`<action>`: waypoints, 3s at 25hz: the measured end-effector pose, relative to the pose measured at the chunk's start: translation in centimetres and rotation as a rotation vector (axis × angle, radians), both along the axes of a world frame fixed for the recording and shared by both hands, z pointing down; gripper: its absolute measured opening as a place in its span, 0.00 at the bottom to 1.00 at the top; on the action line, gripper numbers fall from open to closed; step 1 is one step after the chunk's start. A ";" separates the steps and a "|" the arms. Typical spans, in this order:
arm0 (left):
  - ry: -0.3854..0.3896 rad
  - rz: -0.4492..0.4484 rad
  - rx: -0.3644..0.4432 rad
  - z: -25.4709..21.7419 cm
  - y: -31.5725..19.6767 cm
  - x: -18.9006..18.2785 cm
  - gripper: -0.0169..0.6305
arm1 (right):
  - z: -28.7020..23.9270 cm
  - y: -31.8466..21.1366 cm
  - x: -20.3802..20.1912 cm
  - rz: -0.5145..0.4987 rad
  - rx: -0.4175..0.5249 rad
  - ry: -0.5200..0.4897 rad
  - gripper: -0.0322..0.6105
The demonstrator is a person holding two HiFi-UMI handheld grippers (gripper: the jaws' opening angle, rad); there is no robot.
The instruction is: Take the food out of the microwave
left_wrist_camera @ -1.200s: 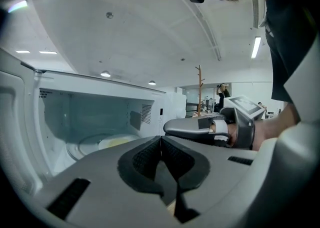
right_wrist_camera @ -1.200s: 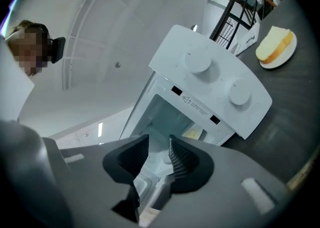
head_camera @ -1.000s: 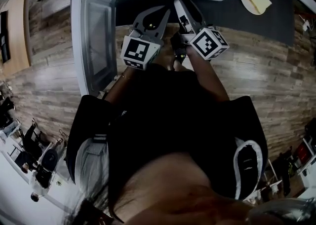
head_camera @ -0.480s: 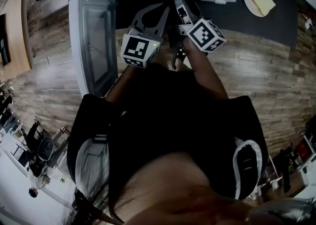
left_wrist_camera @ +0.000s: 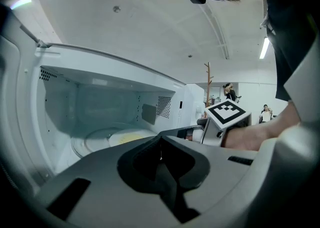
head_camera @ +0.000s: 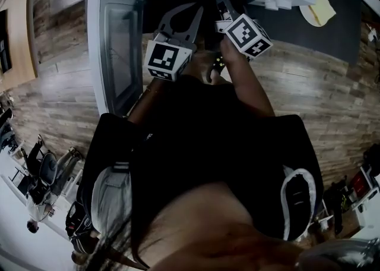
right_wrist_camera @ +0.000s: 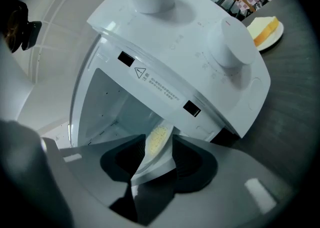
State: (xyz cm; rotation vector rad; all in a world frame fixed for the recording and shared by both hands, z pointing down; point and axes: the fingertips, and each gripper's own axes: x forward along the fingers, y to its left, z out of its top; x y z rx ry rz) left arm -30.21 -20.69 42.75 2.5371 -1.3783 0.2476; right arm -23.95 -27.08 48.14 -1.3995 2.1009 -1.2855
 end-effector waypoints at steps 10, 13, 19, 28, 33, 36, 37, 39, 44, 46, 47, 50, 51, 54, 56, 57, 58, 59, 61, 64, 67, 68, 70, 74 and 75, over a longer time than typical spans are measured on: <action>0.016 -0.061 0.012 -0.9 -0.3 -2.3 0.04 | 1.1 -1.2 -0.9 0.041 -0.110 -0.024 0.26; 0.021 -0.088 0.013 -0.9 -0.5 -3.4 0.04 | 1.2 -1.6 -1.3 0.045 -0.125 -0.036 0.26; 0.039 -0.123 0.018 -1.2 -0.6 -4.6 0.04 | 1.7 -2.5 -1.6 0.045 -0.201 -0.037 0.22; 0.016 -0.132 0.002 -1.1 -0.4 -5.6 0.04 | 2.0 -2.5 -1.1 0.086 -0.202 -0.144 0.10; 0.033 -0.137 0.012 -1.2 -0.4 -5.5 0.04 | 1.4 -2.0 -0.8 0.116 -0.164 -0.287 0.07; 0.031 -0.130 0.016 -1.4 -0.3 -5.2 0.04 | 1.5 -1.4 -0.5 0.132 -0.182 -0.353 0.07; 0.032 -0.128 0.018 -1.5 -0.2 -5.0 0.04 | 1.6 -1.2 -0.4 0.136 -0.186 -0.373 0.07; 0.030 -0.123 0.021 -1.6 0.0 -4.8 0.04 | 1.8 -0.6 -0.2 0.140 -0.194 -0.412 0.07; 0.018 -0.112 0.029 -1.9 0.5 -4.3 0.04 | 1.8 0.7 0.5 0.141 -0.189 -0.456 0.07; 0.008 -0.111 0.032 -2.1 0.7 -4.1 0.04 | 1.5 1.2 0.7 0.134 -0.187 -0.473 0.07; 0.003 -0.111 0.034 -2.2 0.9 -4.0 0.04 | 1.3 1.4 0.7 0.130 -0.184 -0.483 0.07; -0.008 -0.107 0.043 -2.6 1.1 -3.7 0.04 | 0.8 2.0 0.7 0.120 -0.169 -0.507 0.07; -0.009 -0.105 0.045 -2.8 1.2 -3.7 0.04 | 0.7 2.3 0.7 0.119 -0.168 -0.511 0.07; -0.013 -0.105 0.044 -3.0 1.6 -3.8 0.04 | 0.5 3.3 0.7 0.108 -0.175 -0.518 0.07; -0.019 -0.113 0.044 -3.1 1.8 -3.9 0.04 | 0.4 3.9 0.9 0.097 -0.175 -0.523 0.07; -0.022 -0.116 0.043 -3.1 1.8 -4.0 0.04 | 0.3 4.2 1.0 0.091 -0.174 -0.526 0.07; -0.025 -0.119 0.041 -3.0 2.0 -3.9 0.04 | 0.2 4.5 1.0 0.085 -0.174 -0.529 0.07; -0.028 -0.119 0.040 -3.0 2.1 -3.8 0.04 | 0.1 4.8 1.1 0.080 -0.175 -0.533 0.07; -0.030 -0.116 0.041 -2.9 2.3 -3.5 0.04 | 0.0 5.3 1.3 0.072 -0.177 -0.543 0.07; -0.031 -0.112 0.047 -3.2 2.9 -2.8 0.04 | -0.4 6.3 1.6 0.062 -0.177 -0.554 0.07; -0.035 -0.112 0.052 -3.3 3.6 -2.2 0.04 | -0.7 7.2 2.1 0.049 -0.171 -0.553 0.07; -0.035 -0.113 0.053 -3.3 3.9 -2.0 0.04 | -0.9 7.4 2.3 0.046 -0.168 -0.553 0.07; -0.038 -0.117 0.054 -3.3 4.4 -1.8 0.04 | -1.2 7.9 2.7 0.041 -0.161 -0.555 0.07; -0.044 -0.123 0.047 -3.1 5.5 -1.4 0.04 | -1.5 8.9 3.1 0.033 -0.157 -0.570 0.07; -0.045 -0.124 0.046 -3.0 5.7 -1.4 0.04 | -1.6 9.2 3.1 0.031 -0.157 -0.576 0.07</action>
